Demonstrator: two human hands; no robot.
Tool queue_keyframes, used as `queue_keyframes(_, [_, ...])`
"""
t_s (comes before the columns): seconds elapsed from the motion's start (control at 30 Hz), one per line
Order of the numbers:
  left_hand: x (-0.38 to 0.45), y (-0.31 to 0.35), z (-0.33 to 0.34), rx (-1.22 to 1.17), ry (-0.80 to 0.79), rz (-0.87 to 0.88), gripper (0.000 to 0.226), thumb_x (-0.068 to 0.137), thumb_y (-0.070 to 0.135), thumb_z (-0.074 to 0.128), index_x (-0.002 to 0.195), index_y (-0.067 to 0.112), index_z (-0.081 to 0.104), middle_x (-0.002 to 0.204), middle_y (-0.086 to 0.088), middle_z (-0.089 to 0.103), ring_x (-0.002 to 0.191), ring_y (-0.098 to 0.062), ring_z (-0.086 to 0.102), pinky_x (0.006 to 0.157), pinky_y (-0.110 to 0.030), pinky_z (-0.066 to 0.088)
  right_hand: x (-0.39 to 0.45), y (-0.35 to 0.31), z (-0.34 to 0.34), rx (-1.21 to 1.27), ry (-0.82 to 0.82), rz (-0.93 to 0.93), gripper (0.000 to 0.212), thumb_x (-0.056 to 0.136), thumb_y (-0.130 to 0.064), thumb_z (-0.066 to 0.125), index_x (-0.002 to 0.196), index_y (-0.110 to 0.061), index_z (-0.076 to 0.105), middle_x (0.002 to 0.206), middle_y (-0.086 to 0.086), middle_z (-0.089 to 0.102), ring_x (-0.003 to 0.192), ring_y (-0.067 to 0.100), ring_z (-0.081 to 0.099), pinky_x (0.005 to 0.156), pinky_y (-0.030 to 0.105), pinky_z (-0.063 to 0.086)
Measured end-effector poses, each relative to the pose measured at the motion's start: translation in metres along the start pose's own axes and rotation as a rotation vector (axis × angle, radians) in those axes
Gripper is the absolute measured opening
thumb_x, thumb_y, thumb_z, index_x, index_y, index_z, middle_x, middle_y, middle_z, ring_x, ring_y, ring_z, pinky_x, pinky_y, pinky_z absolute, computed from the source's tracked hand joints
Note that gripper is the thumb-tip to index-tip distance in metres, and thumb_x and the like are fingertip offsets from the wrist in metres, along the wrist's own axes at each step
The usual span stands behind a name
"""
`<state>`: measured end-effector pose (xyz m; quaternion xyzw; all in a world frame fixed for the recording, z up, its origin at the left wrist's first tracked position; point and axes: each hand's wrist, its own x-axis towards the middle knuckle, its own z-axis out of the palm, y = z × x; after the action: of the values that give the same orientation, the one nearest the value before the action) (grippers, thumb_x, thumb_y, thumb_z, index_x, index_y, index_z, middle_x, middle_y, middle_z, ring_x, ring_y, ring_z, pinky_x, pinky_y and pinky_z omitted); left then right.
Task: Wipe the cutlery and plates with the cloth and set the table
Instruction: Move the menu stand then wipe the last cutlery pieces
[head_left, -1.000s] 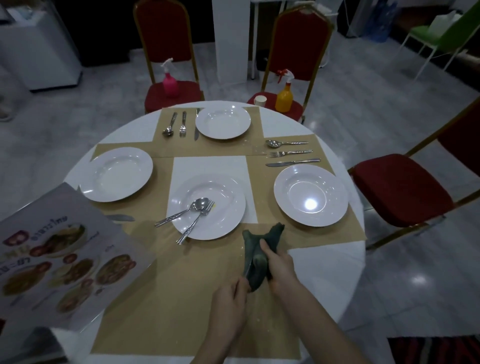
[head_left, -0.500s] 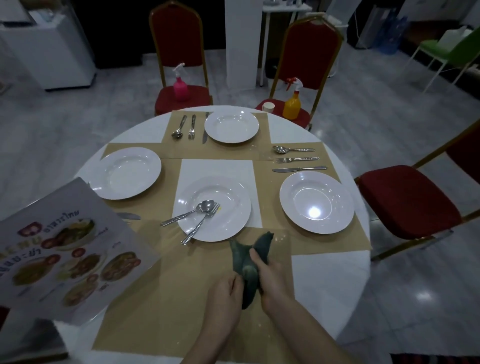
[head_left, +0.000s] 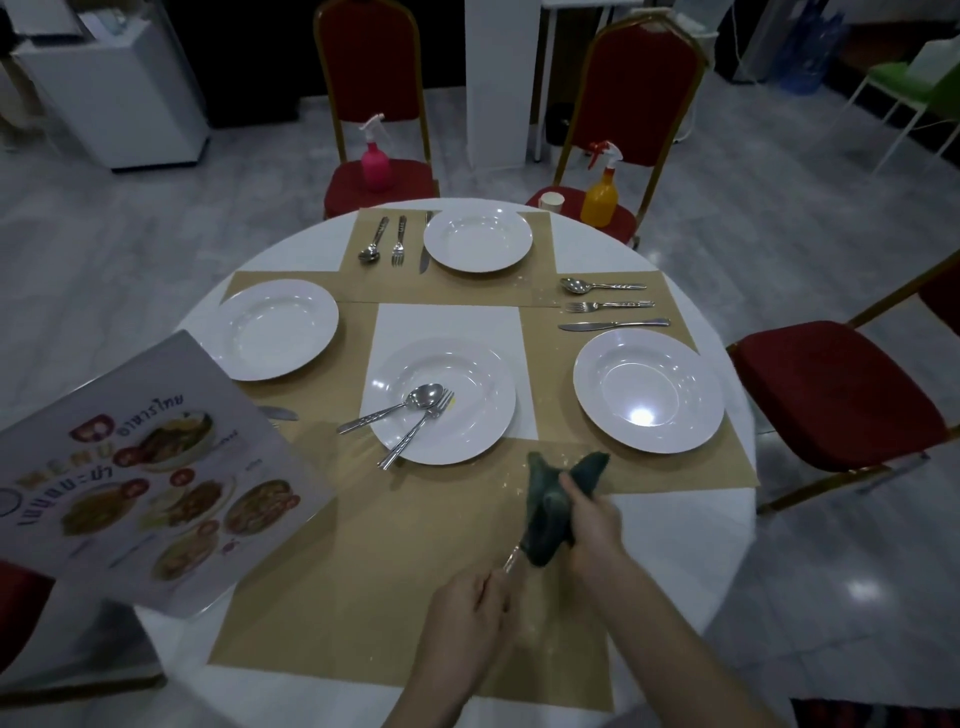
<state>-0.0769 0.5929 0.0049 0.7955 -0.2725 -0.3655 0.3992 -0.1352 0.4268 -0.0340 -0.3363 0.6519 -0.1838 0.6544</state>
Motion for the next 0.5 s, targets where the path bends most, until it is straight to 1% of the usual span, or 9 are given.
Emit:
queue_keyframes(0.07, [-0.01, -0.009, 0.0, -0.063, 0.022, -0.021, 0.036, 0.095, 0.012, 0.05, 0.059, 0.02, 0.049, 0.047, 0.009, 0.049, 0.048, -0.003, 0.041, 0.053, -0.022, 0.034, 0.02, -0.015, -0.015, -0.01, 0.089, -0.086, 0.032, 0.087, -0.029, 0.069, 0.108, -0.006, 0.061, 0.109, 0.012, 0.067, 0.096, 0.029, 0.062, 0.094, 0.042, 0.05])
queue_keyframes(0.1, [-0.012, -0.017, -0.001, -0.099, 0.064, -0.049, 0.035, 0.096, 0.013, 0.049, 0.062, 0.019, 0.051, 0.047, 0.009, 0.049, 0.047, -0.003, 0.041, 0.052, -0.022, 0.034, 0.025, -0.02, -0.022, -0.021, 0.068, -0.128, 0.03, 0.089, -0.029, 0.068, 0.108, -0.007, 0.061, 0.108, 0.011, 0.067, 0.094, 0.027, 0.062, 0.091, 0.041, 0.051])
queue_keyframes(0.2, [-0.002, -0.044, -0.003, -0.118, 0.184, -0.175, 0.026, 0.1, 0.015, 0.044, 0.078, 0.01, 0.057, 0.059, 0.006, 0.054, 0.059, -0.012, 0.05, 0.061, -0.031, 0.036, 0.025, -0.016, -0.03, -0.018, -0.107, -0.142, 0.025, 0.092, -0.033, 0.064, 0.11, -0.016, 0.058, 0.098, 0.001, 0.068, 0.089, 0.019, 0.063, 0.077, 0.034, 0.053])
queue_keyframes(0.23, [0.003, -0.053, -0.003, -0.09, 0.183, -0.214, 0.026, 0.1, 0.016, 0.042, 0.082, 0.008, 0.058, 0.066, 0.001, 0.057, 0.065, -0.017, 0.053, 0.063, -0.033, 0.037, 0.021, -0.01, -0.029, -0.04, -0.156, -0.121, 0.025, 0.093, -0.035, 0.062, 0.11, -0.018, 0.057, 0.098, 0.0, 0.068, 0.09, 0.018, 0.064, 0.074, 0.034, 0.053])
queue_keyframes(0.27, [0.009, -0.06, -0.002, -0.053, 0.166, -0.236, 0.025, 0.101, 0.017, 0.042, 0.084, 0.008, 0.059, 0.072, -0.002, 0.059, 0.07, -0.019, 0.054, 0.064, -0.032, 0.037, 0.018, -0.001, -0.028, -0.072, -0.192, -0.1, 0.026, 0.093, -0.036, 0.06, 0.112, -0.019, 0.057, 0.101, 0.001, 0.068, 0.093, 0.02, 0.064, 0.076, 0.035, 0.053])
queue_keyframes(0.33, [0.016, -0.074, -0.001, 0.0, 0.125, -0.234, 0.024, 0.099, 0.015, 0.045, 0.082, 0.009, 0.061, 0.075, -0.003, 0.061, 0.071, -0.016, 0.055, 0.065, -0.029, 0.038, 0.01, 0.018, -0.026, -0.114, -0.244, -0.073, 0.03, 0.094, -0.036, 0.059, 0.118, -0.019, 0.056, 0.108, 0.003, 0.068, 0.099, 0.022, 0.064, 0.083, 0.037, 0.053])
queue_keyframes(0.4, [0.019, -0.084, 0.0, 0.02, 0.085, -0.202, 0.027, 0.096, 0.012, 0.05, 0.071, 0.011, 0.061, 0.066, 0.0, 0.06, 0.061, -0.007, 0.051, 0.059, -0.02, 0.037, 0.002, 0.03, -0.026, -0.118, -0.266, -0.054, 0.029, 0.095, -0.035, 0.057, 0.119, -0.02, 0.054, 0.108, 0.002, 0.068, 0.099, 0.02, 0.064, 0.081, 0.035, 0.053])
queue_keyframes(0.43, [0.019, -0.089, 0.0, 0.042, 0.063, -0.187, 0.029, 0.094, 0.012, 0.052, 0.066, 0.013, 0.059, 0.061, 0.002, 0.058, 0.057, -0.003, 0.048, 0.056, -0.018, 0.035, 0.0, 0.033, -0.027, -0.117, -0.266, -0.042, 0.027, 0.095, -0.035, 0.057, 0.118, -0.021, 0.054, 0.107, 0.001, 0.068, 0.098, 0.019, 0.064, 0.08, 0.034, 0.053])
queue_keyframes(0.5, [0.019, -0.097, 0.0, 0.109, 0.021, -0.159, 0.033, 0.092, 0.011, 0.054, 0.061, 0.018, 0.052, 0.058, 0.004, 0.053, 0.054, -0.002, 0.043, 0.055, -0.019, 0.033, -0.004, 0.037, -0.03, -0.108, -0.26, -0.027, 0.027, 0.095, -0.035, 0.057, 0.119, -0.022, 0.053, 0.107, 0.0, 0.068, 0.099, 0.019, 0.063, 0.083, 0.034, 0.052])
